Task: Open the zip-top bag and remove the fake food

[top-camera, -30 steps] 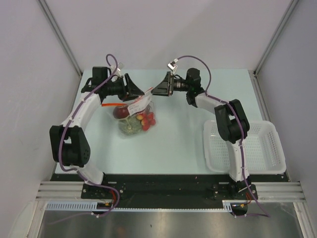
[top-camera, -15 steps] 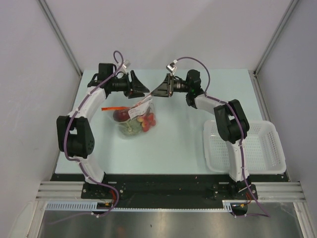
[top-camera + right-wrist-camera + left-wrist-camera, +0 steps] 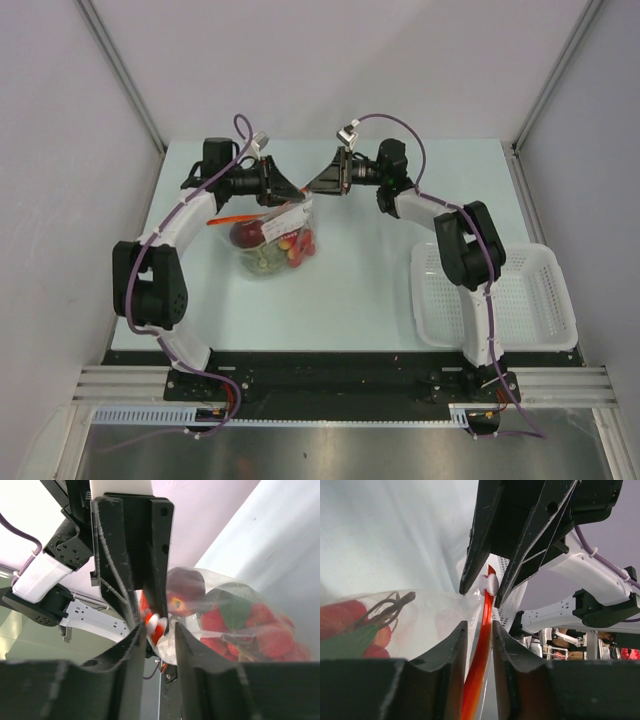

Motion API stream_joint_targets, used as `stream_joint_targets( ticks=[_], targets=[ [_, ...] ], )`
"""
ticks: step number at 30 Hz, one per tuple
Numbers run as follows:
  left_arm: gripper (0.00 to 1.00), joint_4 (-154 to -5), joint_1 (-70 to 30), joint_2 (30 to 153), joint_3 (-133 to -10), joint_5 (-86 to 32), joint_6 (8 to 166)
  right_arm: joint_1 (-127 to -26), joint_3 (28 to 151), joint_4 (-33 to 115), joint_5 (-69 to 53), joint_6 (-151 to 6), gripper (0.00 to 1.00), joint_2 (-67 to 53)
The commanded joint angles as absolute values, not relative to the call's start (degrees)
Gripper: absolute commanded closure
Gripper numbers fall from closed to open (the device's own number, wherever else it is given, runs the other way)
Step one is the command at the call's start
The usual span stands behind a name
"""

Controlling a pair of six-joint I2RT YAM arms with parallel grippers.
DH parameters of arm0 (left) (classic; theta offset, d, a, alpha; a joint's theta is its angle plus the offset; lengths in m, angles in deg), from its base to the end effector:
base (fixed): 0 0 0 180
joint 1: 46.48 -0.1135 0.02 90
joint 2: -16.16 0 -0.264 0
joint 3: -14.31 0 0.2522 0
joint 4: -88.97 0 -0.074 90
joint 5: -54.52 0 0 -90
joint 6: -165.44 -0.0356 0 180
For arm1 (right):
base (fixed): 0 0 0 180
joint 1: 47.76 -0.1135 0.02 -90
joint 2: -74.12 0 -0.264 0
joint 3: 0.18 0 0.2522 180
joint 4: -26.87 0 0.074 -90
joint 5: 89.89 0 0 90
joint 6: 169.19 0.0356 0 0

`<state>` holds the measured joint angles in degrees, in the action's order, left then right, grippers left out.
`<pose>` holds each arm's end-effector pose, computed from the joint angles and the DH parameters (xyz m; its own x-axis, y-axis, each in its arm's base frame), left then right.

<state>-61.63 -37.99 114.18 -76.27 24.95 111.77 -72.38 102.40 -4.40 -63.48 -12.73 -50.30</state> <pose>0.3715 -0.0868 0.2874 -0.9288 -0.1570 -0.3358 0.2620 0.3629 -0.8943 0.4339 0.2339 0.2522 -0.8468 0.0605 -0.5285 -0.5314 -0.0481 0.8458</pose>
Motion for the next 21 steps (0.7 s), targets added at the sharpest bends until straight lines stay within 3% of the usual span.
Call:
stream_joint_targets(
  ticks=[1, 5, 12, 19, 21],
  targets=[
    [0.76, -67.3, -37.8, 110.7, -79.1, 26.9, 114.8, -71.1, 102.7, -3.5, -63.9, -13.4, 0.63, -45.6],
    [0.84, -65.6, -37.7, 111.0, -81.1, 26.1, 113.4, -70.6, 102.5, -1.5, -64.3, -14.5, 0.59, -44.9],
    [0.96, -63.0, -37.7, 110.7, -81.3, 24.6, 111.4, -70.6, 100.3, -6.3, -65.7, -11.8, 0.59, -45.0],
    [0.97, -61.3, -37.7, 109.9, -81.1, 23.4, 110.1, -71.2, 97.3, -10.8, -67.5, -10.4, 0.59, -44.4],
    [0.97, -61.2, -37.7, 110.0, -81.3, 23.2, 110.1, -71.3, 97.3, -11.9, -67.7, -9.8, 0.64, -44.3]
  ],
)
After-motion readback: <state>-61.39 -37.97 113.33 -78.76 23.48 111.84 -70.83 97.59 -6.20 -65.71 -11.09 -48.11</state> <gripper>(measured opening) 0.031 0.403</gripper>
